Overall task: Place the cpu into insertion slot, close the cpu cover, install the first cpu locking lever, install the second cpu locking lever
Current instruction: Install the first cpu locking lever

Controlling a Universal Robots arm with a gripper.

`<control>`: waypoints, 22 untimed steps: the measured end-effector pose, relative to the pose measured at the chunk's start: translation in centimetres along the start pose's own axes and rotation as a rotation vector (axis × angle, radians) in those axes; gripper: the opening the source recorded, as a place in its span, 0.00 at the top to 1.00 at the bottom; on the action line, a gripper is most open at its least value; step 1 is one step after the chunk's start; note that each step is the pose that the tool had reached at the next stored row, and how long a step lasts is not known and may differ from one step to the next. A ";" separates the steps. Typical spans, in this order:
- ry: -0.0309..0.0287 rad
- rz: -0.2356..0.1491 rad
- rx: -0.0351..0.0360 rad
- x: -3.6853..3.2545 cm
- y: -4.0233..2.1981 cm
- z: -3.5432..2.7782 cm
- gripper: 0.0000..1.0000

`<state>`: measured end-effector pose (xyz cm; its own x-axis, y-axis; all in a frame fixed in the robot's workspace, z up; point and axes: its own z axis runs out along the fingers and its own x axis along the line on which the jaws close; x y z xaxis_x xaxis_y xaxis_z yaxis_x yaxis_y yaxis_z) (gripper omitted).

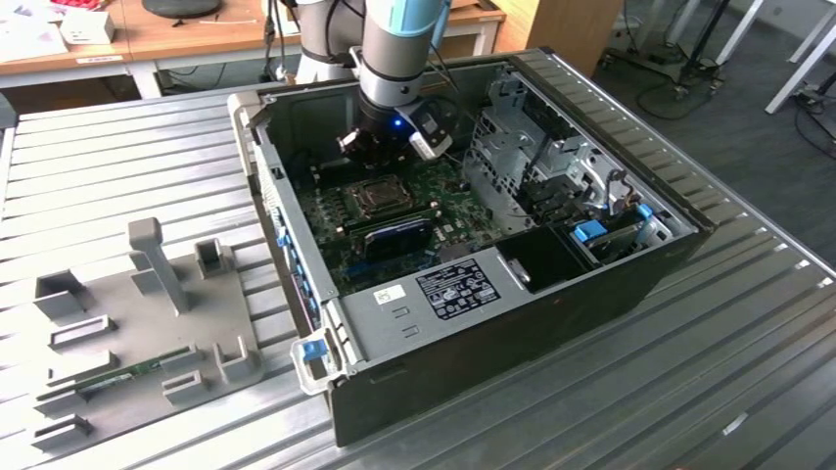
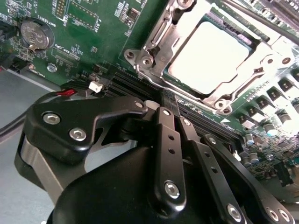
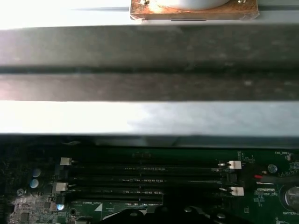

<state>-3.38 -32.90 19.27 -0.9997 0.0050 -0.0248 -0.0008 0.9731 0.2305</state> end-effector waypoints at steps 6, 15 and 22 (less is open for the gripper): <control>-0.0002 0.000 -0.0002 -0.16 0.00 0.01 0.90; -0.0001 0.000 -0.0001 -0.18 0.01 0.00 0.90; -0.0002 0.000 -0.0002 -0.20 0.24 -0.97 0.90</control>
<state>-3.20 -32.89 20.28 -0.9997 0.0050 -0.0250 -0.0009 0.9730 0.2307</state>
